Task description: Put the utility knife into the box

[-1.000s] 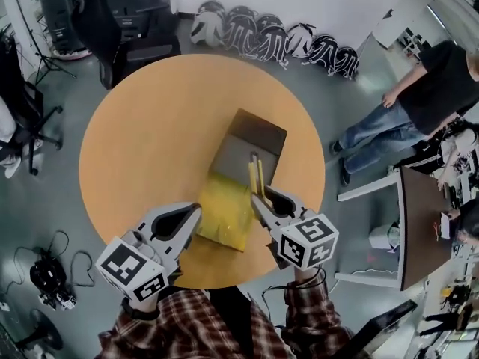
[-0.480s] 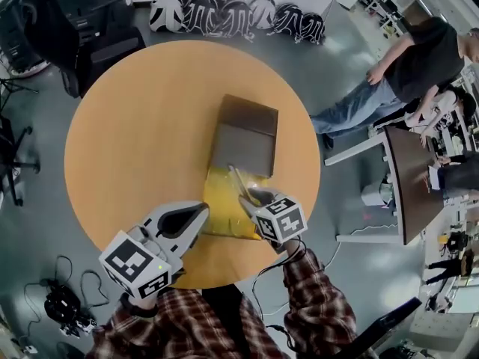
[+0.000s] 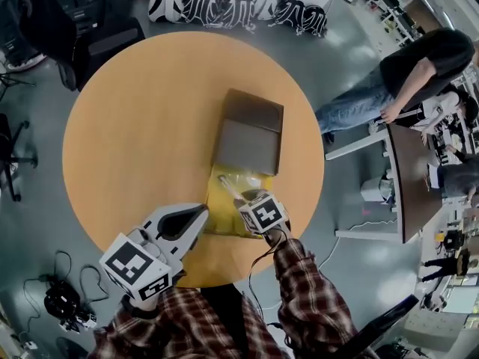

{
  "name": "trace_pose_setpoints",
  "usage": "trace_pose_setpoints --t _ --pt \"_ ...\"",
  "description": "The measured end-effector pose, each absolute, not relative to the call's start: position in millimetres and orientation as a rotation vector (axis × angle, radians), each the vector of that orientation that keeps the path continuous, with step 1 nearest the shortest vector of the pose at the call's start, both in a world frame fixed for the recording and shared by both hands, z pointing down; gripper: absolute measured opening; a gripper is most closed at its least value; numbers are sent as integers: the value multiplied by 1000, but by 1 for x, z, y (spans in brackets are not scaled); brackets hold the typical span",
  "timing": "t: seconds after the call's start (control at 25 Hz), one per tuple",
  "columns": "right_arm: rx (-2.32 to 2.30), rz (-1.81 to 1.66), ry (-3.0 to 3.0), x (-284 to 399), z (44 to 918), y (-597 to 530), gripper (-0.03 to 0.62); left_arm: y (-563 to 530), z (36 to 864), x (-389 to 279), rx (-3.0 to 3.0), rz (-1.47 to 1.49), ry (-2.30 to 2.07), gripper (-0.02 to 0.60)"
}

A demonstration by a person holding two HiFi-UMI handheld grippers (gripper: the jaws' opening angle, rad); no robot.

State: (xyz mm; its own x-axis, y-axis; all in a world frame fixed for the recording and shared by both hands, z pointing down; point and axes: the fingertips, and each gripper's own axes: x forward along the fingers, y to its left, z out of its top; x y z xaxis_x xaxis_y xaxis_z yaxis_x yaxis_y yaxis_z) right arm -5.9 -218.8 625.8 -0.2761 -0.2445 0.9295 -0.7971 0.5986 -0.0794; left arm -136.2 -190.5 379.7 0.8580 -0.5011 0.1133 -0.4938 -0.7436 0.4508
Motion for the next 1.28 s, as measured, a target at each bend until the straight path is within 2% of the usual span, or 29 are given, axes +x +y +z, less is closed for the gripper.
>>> trace_pose_setpoints --t 0.76,1.0,1.28 --pt "808 689 -1811 -10 637 -220 126 -186 374 -140 2539 -60 -828 11" --pt "966 770 -1984 -12 585 -221 126 -180 359 -139 2584 -70 -818 11" --pt "1149 729 -2350 -25 453 -224 124 -175 327 -123 2666 -89 -792 11"
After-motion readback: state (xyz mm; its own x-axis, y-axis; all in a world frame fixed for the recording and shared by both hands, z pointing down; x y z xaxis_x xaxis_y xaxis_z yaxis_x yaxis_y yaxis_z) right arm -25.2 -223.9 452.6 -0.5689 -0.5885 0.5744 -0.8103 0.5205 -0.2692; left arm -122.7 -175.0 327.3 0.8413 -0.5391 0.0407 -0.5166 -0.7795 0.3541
